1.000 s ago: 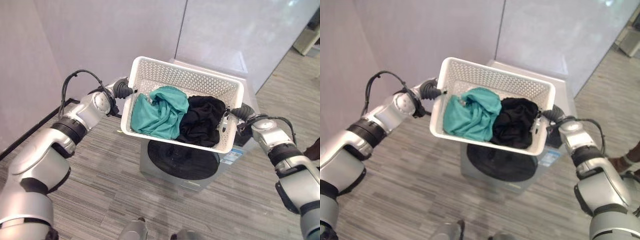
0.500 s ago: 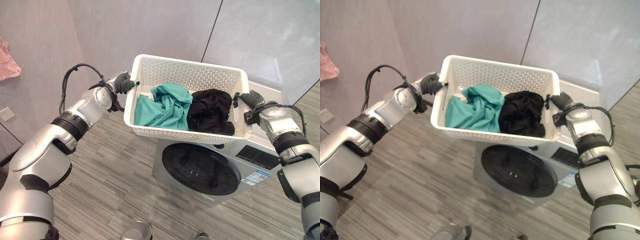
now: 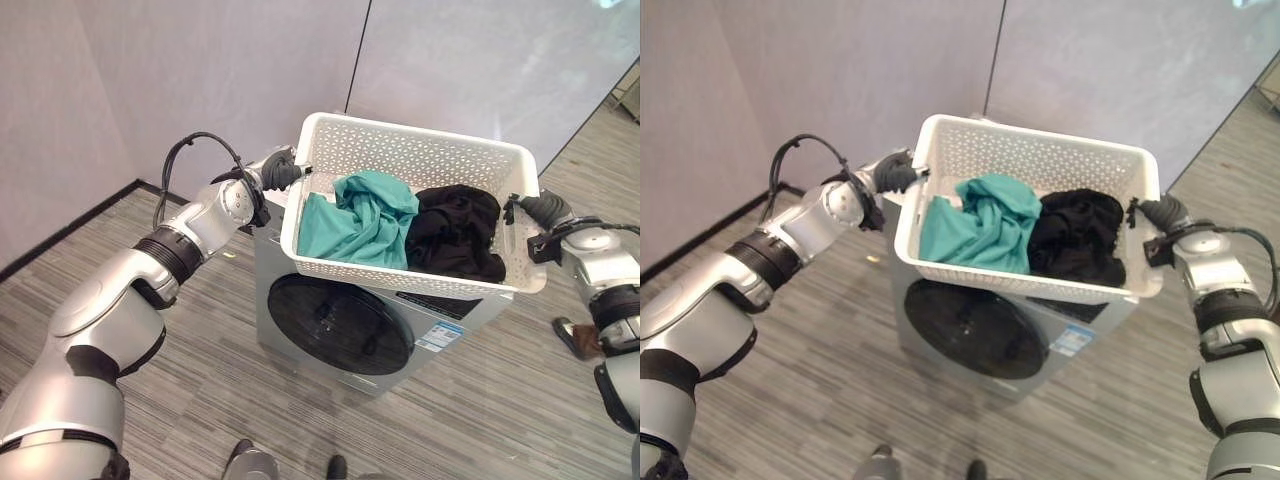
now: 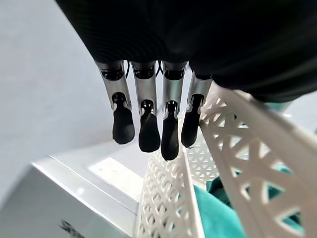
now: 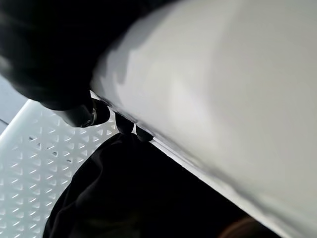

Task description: Grab the laundry basket,head to the washer,open it,put in the laundry and shut it.

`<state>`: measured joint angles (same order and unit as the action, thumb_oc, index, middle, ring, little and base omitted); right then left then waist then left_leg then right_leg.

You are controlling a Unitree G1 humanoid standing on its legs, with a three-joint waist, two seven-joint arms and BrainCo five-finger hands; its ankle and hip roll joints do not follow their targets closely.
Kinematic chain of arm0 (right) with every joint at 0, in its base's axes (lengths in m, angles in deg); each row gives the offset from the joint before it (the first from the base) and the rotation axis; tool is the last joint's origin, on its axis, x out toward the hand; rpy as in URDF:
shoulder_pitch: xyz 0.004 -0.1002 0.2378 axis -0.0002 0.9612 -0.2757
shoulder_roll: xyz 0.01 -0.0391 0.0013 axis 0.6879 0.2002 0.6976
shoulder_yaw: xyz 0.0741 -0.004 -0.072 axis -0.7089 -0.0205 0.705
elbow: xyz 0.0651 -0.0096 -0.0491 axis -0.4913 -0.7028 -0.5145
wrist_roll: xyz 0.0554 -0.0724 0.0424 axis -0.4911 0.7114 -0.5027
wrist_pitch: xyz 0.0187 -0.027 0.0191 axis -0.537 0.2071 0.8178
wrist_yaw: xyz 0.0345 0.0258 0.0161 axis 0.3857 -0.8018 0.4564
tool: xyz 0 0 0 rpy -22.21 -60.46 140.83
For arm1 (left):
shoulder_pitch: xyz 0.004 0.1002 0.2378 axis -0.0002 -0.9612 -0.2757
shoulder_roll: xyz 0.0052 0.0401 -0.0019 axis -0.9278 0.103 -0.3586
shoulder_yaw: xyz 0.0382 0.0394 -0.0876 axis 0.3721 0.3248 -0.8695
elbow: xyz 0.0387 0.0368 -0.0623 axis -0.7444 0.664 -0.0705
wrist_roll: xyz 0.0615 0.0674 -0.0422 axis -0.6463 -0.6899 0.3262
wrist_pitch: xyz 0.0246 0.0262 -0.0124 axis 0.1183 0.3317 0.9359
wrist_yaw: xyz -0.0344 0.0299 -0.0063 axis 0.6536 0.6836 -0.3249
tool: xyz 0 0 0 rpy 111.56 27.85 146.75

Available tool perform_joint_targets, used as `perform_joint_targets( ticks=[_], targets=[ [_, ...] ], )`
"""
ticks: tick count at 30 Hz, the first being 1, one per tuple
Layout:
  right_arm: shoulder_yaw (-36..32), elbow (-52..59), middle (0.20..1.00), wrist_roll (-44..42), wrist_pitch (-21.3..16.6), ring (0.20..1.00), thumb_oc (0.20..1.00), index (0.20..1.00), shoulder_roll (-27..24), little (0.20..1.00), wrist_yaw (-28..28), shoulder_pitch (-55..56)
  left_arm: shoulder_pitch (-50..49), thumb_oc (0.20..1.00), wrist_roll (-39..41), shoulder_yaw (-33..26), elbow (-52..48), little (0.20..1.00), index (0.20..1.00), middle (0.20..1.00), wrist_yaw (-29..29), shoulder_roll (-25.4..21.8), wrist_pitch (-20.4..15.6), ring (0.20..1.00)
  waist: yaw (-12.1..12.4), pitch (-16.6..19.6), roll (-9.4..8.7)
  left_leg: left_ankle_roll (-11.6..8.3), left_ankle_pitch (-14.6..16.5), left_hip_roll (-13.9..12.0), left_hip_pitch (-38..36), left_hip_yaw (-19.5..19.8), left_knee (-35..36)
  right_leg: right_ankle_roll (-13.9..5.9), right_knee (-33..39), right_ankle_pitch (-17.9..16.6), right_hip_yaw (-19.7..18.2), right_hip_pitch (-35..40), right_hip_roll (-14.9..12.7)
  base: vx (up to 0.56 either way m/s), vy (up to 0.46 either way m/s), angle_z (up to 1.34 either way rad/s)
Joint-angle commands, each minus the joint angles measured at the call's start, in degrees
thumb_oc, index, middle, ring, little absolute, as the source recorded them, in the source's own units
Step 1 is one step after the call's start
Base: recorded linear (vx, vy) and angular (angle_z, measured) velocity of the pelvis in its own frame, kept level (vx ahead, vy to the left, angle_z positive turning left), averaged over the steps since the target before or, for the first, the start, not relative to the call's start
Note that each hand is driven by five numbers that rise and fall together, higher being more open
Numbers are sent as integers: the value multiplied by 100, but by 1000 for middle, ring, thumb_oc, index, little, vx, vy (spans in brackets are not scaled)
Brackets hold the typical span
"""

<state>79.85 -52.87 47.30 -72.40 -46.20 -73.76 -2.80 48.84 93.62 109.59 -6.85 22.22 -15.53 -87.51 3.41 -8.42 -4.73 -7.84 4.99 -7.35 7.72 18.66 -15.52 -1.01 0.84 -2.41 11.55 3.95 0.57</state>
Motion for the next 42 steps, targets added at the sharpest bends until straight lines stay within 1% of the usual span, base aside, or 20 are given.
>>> perform_joint_targets(
  ticks=[1,3,5,8,10,11,12,13,14,15,17,19,21,22,24,25,28,33,37,42],
  targets=[
    [94,-263,200,-126,-98,200,200,200,-207,200,-465,-67,1144,200,-237,-97,502,200,200,200,218,-580,-73,200,306,-322,217,542,-922,38,417,-998,-40,-300,-114,658,-135,451,-465,73,-79,3],
    [114,-222,200,-76,-88,200,200,200,-186,200,-457,-49,1185,200,-234,-78,508,200,200,200,215,-589,-66,200,358,-312,216,526,-943,130,491,-1092,170,-308,-69,684,-139,494,-469,124,2,28],
    [169,-184,200,-7,-115,200,200,200,-126,200,-463,-78,1161,200,-251,-62,590,200,200,200,197,-593,-73,200,447,-303,272,483,-1057,405,775,-1127,568,-301,-56,767,-135,579,-422,205,47,18],
    [393,-182,200,110,-159,200,200,200,82,200,-463,-284,1126,200,-284,-54,643,200,200,200,161,-607,-64,200,626,-301,347,439,-1118,771,1084,-1019,918,-268,-86,997,-214,743,-306,274,66,-25],
    [563,-175,200,219,-121,200,200,200,335,200,-393,-412,1204,200,-321,34,702,200,200,200,159,-667,-58,200,733,-131,360,526,-1149,818,826,-819,992,-311,-290,1198,-324,785,-292,407,152,-46],
    [699,-203,200,360,-121,200,200,200,582,200,-327,-495,1299,200,-362,137,828,200,200,200,148,-668,-20,200,867,19,306,648,-1134,969,684,-639,766,-401,-903,1311,-401,823,-388,386,156,-17],
    [697,-209,200,362,-124,200,200,200,590,200,-326,-498,1302,200,-360,143,832,200,200,200,148,-670,-22,200,877,13,293,655,-1119,978,684,-656,749,-409,-949,1340,-415,806,-405,384,172,-39],
    [700,-219,200,390,-78,200,200,200,681,200,-293,-467,1316,200,-341,161,911,200,200,200,157,-694,12,200,893,19,269,767,-1015,1001,510,-646,658,-484,-1577,1287,-499,627,-459,211,123,-66],
    [728,-190,200,432,-51,200,200,200,763,200,-283,-509,1323,200,-377,152,958,200,200,200,183,-681,19,200,874,-66,266,899,-887,1013,349,-650,516,-572,-2498,1037,-642,327,-520,280,207,-62],
    [643,-82,200,462,-45,200,200,200,828,200,-297,-514,1241,200,-391,22,963,200,200,200,213,-691,74,200,746,-203,362,1049,-747,974,114,-636,423,-701,-3544,489,-772,-220,-632,221,176,-28],
    [598,-61,200,464,-37,200,200,200,859,200,-305,-524,1196,200,-395,-38,966,200,200,200,226,-705,100,200,720,-208,395,1111,-679,970,5,-636,457,-699,-3642,495,-755,-382,-750,132,61,19],
    [607,-74,200,454,-32,200,200,200,867,200,-309,-531,1149,200,-389,-67,940,200,200,200,222,-690,100,200,693,-160,404,1101,-624,941,-207,-586,626,-620,-2901,695,-559,-394,-928,202,-37,50],
    [626,-168,200,434,-15,200,200,200,869,200,-299,-583,1069,200,-368,-70,918,200,200,200,209,-669,74,200,670,-130,456,1055,-578,862,-285,-542,709,-619,-2344,695,-477,-401,-1119,218,-110,17],
    [594,-295,200,390,8,200,200,200,853,200,-295,-631,982,200,-376,-109,953,200,200,200,244,-635,33,200,629,-103,490,992,-526,808,-412,-462,817,-679,-1660,428,-533,-419,-1302,181,-130,5],
    [573,-345,200,379,12,200,200,200,821,200,-300,-636,953,200,-373,-143,965,200,200,200,265,-644,16,200,603,-107,476,967,-506,800,-530,-476,894,-761,-1400,170,-625,-398,-1328,140,-122,14],
    [574,-347,200,378,12,200,200,200,822,200,-299,-636,952,200,-373,-143,965,200,200,200,266,-645,15,200,604,-111,478,968,-507,798,-541,-478,901,-762,-1381,161,-624,-382,-1325,119,-141,15],
    [616,-442,200,352,50,200,200,200,784,200,-273,-619,932,200,-342,-152,980,200,200,200,313,-568,-6,200,665,-5,335,850,-424,767,-591,-478,905,-801,-830,303,-477,14,-1248,109,-170,9],
    [629,-529,200,291,26,200,200,200,750,200,-301,-587,804,200,-331,-227,1010,200,200,200,369,-514,-6,200,696,43,311,690,-381,580,-627,-405,863,-740,-679,479,-302,188,-1034,36,-204,1],
    [601,-558,200,218,5,200,200,200,685,200,-337,-482,814,200,-245,-235,997,200,200,200,354,-548,0,200,700,33,256,480,-567,269,-587,-274,943,-569,-635,734,-81,265,-739,-21,-202,0],
    [441,-521,200,171,-27,200,200,200,423,200,-380,-296,921,200,-226,-203,969,200,200,200,346,-611,4,200,629,-4,219,348,-718,29,-465,-222,938,-424,-510,821,41,325,-502,-44,-203,13]
  ],
)
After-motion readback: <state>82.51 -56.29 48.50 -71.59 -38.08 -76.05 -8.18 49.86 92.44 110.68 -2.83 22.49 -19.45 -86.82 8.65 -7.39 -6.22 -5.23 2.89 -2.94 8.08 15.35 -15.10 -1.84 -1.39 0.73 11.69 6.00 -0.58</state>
